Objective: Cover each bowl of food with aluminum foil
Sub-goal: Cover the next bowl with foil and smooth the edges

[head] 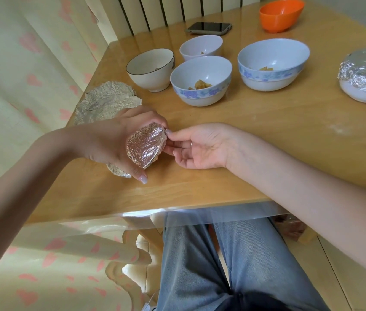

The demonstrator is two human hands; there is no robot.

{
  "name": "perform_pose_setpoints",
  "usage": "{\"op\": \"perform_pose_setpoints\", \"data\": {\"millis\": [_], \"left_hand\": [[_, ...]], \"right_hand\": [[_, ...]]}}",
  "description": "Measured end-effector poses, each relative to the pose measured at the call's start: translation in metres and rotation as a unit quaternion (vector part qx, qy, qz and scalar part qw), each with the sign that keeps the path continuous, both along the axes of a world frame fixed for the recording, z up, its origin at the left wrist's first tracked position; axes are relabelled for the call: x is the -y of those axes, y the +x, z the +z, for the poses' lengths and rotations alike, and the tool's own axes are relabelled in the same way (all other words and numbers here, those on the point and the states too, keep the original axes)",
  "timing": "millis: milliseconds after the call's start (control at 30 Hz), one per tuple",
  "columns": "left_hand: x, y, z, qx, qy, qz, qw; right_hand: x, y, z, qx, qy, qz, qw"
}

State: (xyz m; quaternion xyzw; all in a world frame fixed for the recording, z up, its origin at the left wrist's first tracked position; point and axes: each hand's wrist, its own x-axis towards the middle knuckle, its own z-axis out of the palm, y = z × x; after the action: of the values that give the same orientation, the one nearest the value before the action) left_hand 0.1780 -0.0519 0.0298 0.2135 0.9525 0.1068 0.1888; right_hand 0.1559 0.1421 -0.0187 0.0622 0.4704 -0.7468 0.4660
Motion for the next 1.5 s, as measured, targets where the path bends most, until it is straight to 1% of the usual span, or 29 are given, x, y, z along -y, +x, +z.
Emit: {"op": "perform_pose_setpoints", "data": {"millis": [100, 200, 267, 533, 633, 767, 833, 867, 933, 967, 1033, 1100, 1133, 1200, 1267, 1367, 1500], "left_hand": [[0.002, 0.001, -0.002, -0.007, 0.019, -0.005, 1.000], [0.002, 0.000, -0.002, -0.011, 0.026, -0.009, 1.000], [0.004, 0.000, -0.003, -0.013, 0.030, -0.012, 0.999], [0.005, -0.001, -0.005, -0.009, 0.037, -0.016, 0.999], [0.007, -0.002, -0.006, -0.011, 0.044, -0.020, 0.999], [0.012, -0.002, -0.008, -0.017, 0.065, -0.017, 0.998], [0.014, -0.001, -0.009, -0.020, 0.073, -0.010, 0.997], [0.013, -0.001, -0.009, -0.019, 0.074, -0.007, 0.997], [0.012, -0.002, -0.009, -0.019, 0.068, -0.004, 0.998], [0.011, -0.002, -0.009, -0.019, 0.064, -0.004, 0.998], [0.011, -0.003, -0.009, -0.017, 0.066, 0.001, 0.998], [0.012, -0.003, -0.009, -0.018, 0.073, 0.001, 0.997], [0.013, -0.003, -0.009, -0.017, 0.078, 0.003, 0.997], [0.015, -0.002, -0.008, -0.013, 0.087, 0.011, 0.996], [0.017, 0.000, -0.008, -0.015, 0.095, 0.015, 0.995], [0.015, -0.001, -0.007, -0.013, 0.094, 0.020, 0.995], [0.013, -0.002, -0.007, -0.012, 0.088, 0.017, 0.996]], "right_hand": [[0.002, 0.002, 0.000, 0.029, -0.023, -0.033, 0.999], [0.008, 0.006, 0.001, 0.059, -0.043, -0.096, 0.993], [0.013, 0.008, 0.003, 0.060, -0.044, -0.123, 0.990], [0.009, 0.009, 0.006, 0.057, -0.037, -0.145, 0.987], [0.014, 0.013, 0.002, 0.022, -0.021, -0.167, 0.985], [0.027, 0.020, -0.002, -0.042, 0.019, -0.237, 0.970], [0.032, 0.027, -0.007, -0.120, 0.053, -0.277, 0.952], [0.033, 0.033, -0.010, -0.171, 0.087, -0.285, 0.939], [0.035, 0.045, -0.011, -0.257, 0.151, -0.275, 0.914], [0.036, 0.050, -0.009, -0.289, 0.165, -0.265, 0.905], [0.035, 0.057, -0.007, -0.335, 0.170, -0.242, 0.894], [0.033, 0.062, -0.005, -0.365, 0.172, -0.200, 0.893], [0.031, 0.063, -0.006, -0.362, 0.163, -0.179, 0.900], [0.027, 0.064, -0.009, -0.319, 0.110, -0.153, 0.929], [0.023, 0.062, -0.014, -0.282, 0.070, -0.157, 0.944], [0.022, 0.061, -0.017, -0.301, 0.081, -0.144, 0.939], [0.031, 0.061, -0.014, -0.327, 0.029, -0.123, 0.937]]}}
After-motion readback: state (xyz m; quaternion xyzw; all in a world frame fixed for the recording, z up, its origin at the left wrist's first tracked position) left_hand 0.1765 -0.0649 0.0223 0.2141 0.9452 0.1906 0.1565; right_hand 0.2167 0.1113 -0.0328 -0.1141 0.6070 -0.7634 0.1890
